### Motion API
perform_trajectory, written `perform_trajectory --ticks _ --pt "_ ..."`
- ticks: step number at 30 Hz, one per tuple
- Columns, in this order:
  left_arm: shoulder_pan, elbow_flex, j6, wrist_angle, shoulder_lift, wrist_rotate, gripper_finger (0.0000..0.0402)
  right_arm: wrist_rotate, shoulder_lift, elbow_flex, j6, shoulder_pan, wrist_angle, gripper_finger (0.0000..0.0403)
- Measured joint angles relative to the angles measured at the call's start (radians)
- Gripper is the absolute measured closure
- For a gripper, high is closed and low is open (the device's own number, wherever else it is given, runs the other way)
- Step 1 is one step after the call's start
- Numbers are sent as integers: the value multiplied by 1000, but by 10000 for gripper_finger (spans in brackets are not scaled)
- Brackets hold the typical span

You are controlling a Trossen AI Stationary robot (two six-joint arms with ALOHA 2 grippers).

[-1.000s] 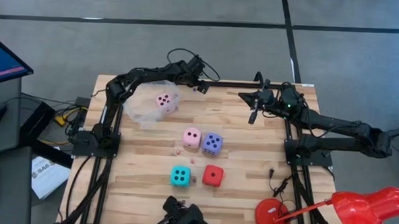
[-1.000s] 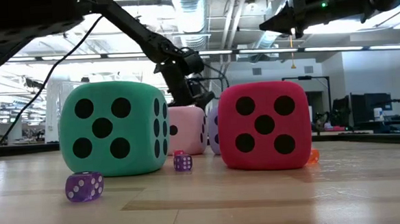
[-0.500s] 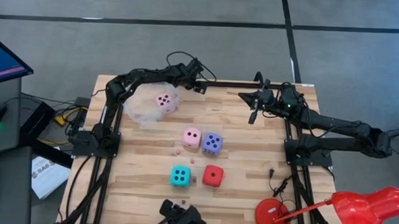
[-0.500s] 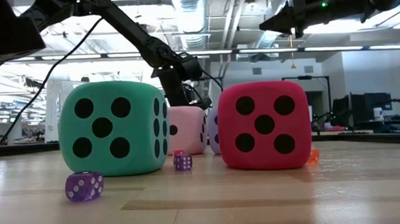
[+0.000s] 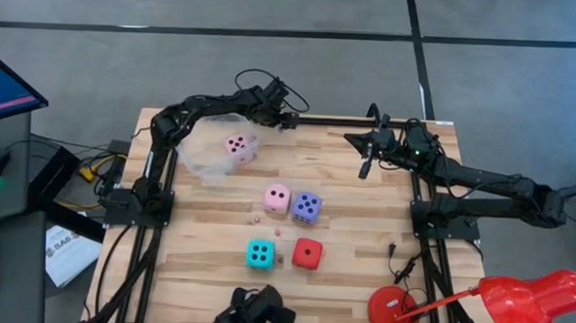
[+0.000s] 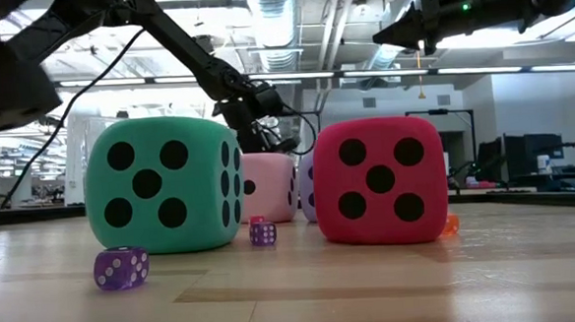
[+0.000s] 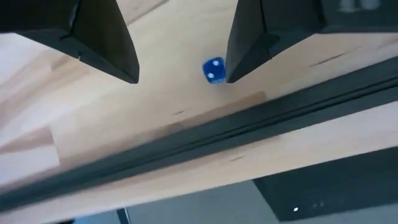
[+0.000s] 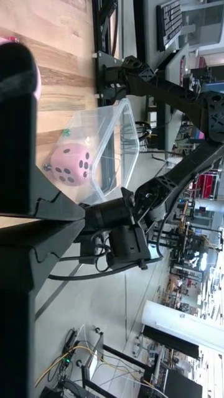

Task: Pick & Place Dice
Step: Put the small blue dice into the transparent container

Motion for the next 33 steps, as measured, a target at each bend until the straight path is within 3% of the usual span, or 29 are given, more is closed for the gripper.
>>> perform_trajectory --ticks 23,33 --pt "1 45 37 -49 9 -16 173 0 0 1 -42 -6 74 403" --pt "11 104 42 -130 101 -18 174 0 0 1 -42 -6 77 403"
